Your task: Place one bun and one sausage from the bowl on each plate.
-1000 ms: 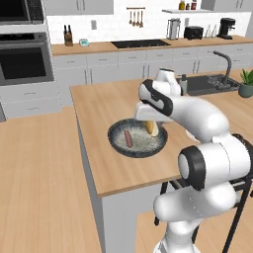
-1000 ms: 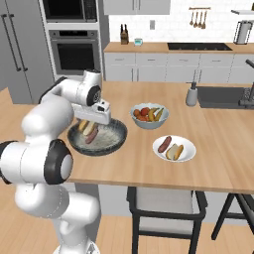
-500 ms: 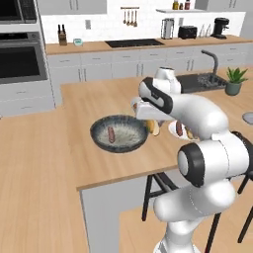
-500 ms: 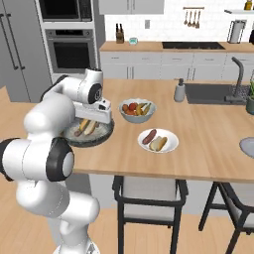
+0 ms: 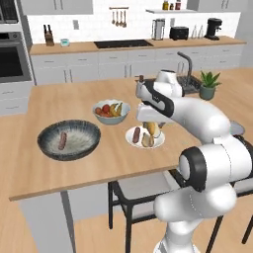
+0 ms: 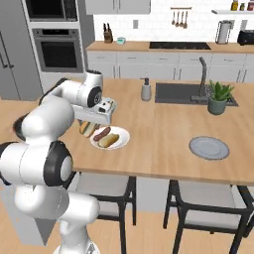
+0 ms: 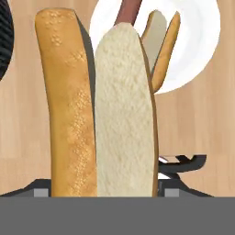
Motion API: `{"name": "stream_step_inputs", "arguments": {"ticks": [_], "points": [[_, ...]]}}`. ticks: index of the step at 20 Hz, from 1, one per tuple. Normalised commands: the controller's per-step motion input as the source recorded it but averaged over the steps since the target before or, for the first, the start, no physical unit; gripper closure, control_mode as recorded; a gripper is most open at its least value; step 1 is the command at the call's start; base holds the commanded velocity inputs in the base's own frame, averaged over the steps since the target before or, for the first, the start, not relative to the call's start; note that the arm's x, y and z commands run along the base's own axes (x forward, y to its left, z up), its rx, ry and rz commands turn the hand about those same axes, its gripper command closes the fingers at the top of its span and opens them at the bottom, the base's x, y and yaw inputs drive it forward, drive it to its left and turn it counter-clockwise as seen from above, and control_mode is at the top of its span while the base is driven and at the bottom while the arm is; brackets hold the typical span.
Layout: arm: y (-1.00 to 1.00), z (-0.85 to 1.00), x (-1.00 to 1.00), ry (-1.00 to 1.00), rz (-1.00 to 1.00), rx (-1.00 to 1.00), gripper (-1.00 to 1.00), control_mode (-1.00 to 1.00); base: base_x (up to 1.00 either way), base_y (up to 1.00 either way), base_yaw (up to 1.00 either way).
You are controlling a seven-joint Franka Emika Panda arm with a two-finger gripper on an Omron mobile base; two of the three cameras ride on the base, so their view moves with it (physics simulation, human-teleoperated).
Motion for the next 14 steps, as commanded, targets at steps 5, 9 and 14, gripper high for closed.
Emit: {"name": "stream_step_inputs", "arguments": {"ticks": [5,9,14], "points": [[0.00,0.00,0.00,0.00,0.00,0.00,1.00,1.00,0.00,-1.00,0.12],[0.00,0.00,0.00,0.00,0.00,0.00,1.00,1.00,-0.01,-0.97,0.14],[0.00,0.00,0.00,0.00,0.00,0.00,1.00,1.00,0.00,-0.90,0.11]]}}
